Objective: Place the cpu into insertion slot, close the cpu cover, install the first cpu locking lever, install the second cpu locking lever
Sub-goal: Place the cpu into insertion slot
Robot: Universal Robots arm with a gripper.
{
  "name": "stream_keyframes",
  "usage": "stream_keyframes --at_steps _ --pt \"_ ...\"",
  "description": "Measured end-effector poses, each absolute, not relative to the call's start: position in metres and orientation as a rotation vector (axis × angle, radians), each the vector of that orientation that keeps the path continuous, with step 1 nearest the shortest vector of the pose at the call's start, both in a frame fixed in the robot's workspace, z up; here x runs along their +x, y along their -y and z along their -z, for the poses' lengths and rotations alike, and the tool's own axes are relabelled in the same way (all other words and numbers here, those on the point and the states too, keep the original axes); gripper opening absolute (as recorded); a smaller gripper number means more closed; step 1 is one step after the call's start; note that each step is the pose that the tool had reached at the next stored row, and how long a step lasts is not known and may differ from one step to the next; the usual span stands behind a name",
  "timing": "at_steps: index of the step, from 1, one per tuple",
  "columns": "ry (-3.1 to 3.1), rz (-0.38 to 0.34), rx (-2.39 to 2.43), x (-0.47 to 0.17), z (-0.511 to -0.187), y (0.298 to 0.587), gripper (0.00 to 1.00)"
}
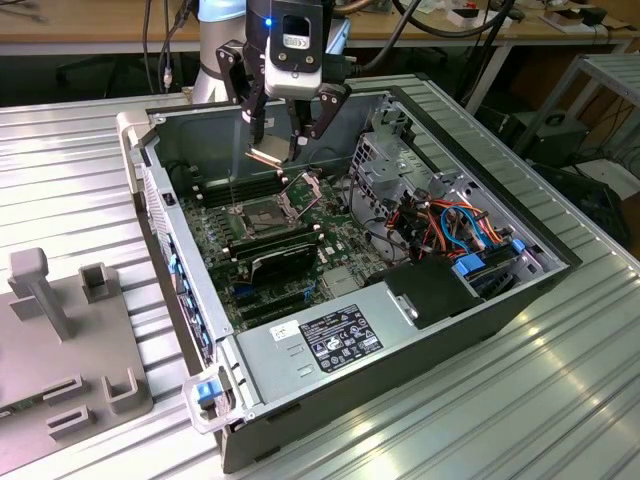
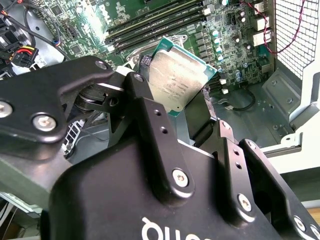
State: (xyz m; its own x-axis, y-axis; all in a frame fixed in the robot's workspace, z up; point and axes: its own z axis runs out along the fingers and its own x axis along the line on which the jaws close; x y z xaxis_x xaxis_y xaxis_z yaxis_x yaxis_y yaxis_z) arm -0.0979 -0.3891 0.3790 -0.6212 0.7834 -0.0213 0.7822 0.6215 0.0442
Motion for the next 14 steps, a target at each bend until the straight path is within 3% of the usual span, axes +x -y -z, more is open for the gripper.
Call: stream_keyframes --at_steps 14 --pt "-2.774 -0.047 1.389 -0.0978 -0.3786 0.3891 0.53"
